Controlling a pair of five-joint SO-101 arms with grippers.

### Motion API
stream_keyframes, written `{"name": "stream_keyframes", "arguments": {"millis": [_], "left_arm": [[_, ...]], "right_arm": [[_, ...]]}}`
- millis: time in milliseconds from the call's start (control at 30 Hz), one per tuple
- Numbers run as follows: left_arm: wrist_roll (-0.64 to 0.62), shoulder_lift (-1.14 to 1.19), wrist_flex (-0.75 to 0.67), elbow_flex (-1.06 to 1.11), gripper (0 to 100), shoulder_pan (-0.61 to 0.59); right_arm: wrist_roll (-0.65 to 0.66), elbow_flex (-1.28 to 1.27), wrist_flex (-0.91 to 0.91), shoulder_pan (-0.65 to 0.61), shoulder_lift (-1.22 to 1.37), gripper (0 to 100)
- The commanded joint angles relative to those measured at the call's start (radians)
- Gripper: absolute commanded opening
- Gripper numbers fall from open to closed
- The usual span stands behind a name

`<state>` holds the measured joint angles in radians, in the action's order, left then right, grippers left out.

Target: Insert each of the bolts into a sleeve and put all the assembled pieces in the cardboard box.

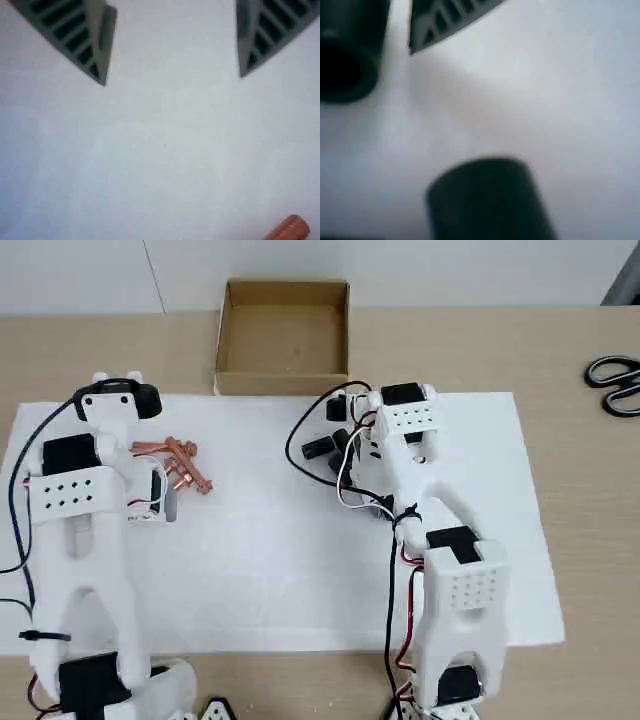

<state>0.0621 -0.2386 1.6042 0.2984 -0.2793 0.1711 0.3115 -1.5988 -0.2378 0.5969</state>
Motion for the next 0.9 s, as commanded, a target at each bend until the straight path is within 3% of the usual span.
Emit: {"name": "stream_keyframes", "arguments": {"millis": [0,167,333,700,867], "left_arm": [[0.008,-0.006,-0.011,0.002,16,0.006],[0.008,-0.003,-0.011,0.002,16,0.006],[0.009,-0.003,-0.012,0.002,16,0.006],[0.011,0.000,0.005,-0.005,16,0.008],[0.011,0.086,0.072,-0.153,16,0.008]], "right_arm": [[-0.011,0.002,0.038,-0.002,0.018,19.7],[-0.009,0.002,0.062,-0.001,0.024,17.3],[-0.003,0.003,0.059,0.002,0.018,0.0],[0.035,0.032,-0.107,0.019,-0.306,0.5],[0.035,0.029,-0.111,0.019,-0.435,0.4]]}}
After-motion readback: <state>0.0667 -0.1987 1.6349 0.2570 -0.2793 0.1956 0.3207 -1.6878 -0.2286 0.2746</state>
